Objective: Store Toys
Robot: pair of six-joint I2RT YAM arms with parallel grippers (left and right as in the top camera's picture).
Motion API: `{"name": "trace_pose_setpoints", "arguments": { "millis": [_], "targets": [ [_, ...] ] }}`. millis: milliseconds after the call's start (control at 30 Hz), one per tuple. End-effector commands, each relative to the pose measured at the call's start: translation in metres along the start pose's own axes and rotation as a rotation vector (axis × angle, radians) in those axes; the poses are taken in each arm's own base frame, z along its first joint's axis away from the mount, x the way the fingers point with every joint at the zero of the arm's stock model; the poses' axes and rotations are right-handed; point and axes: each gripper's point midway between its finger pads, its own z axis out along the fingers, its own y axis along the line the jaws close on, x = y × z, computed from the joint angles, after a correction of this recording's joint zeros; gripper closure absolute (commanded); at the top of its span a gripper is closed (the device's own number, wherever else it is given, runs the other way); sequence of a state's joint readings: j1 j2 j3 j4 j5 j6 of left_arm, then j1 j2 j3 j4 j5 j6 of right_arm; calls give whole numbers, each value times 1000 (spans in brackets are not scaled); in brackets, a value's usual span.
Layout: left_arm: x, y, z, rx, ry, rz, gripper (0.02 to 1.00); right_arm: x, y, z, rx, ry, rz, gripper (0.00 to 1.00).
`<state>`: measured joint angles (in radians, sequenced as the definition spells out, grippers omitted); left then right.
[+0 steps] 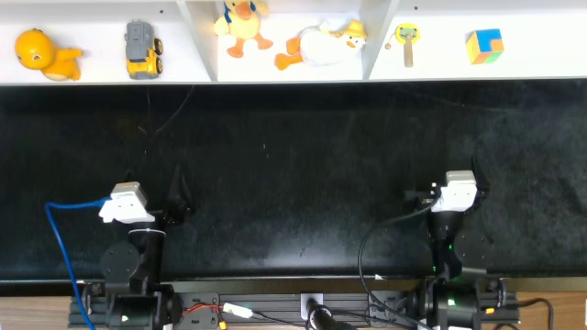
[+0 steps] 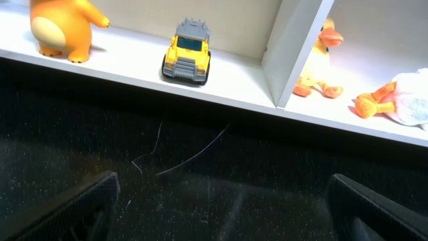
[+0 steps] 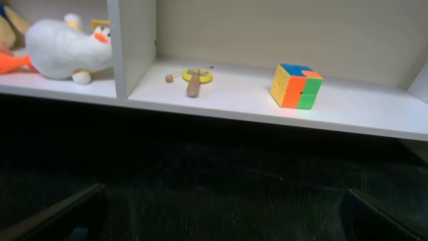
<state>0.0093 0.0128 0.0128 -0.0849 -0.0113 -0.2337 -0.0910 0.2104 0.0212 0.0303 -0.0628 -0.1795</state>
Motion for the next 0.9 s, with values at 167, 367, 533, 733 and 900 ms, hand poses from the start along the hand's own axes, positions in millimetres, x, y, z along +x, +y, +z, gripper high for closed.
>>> {"name": "trace_pose_setpoints", "arguments": {
  "millis": [167,367,533,733,900],
  "targets": [
    [-1,1,0,1,-7,-8,20,-4,0,-10,7,-43,58,5],
    [-1,1,0,1,-7,-8,20,-13,-1,-13,10,-83,72,5],
    [-1,1,0,1,-7,-8,20,-12,1,-13,10,-81,84,5],
    [-1,1,0,1,-7,-8,20,-12,1,-13,9,-81,111,5],
    [-1,1,0,1,-7,-8,20,-12,1,-13,8,-82,142,7]
  ]
}}
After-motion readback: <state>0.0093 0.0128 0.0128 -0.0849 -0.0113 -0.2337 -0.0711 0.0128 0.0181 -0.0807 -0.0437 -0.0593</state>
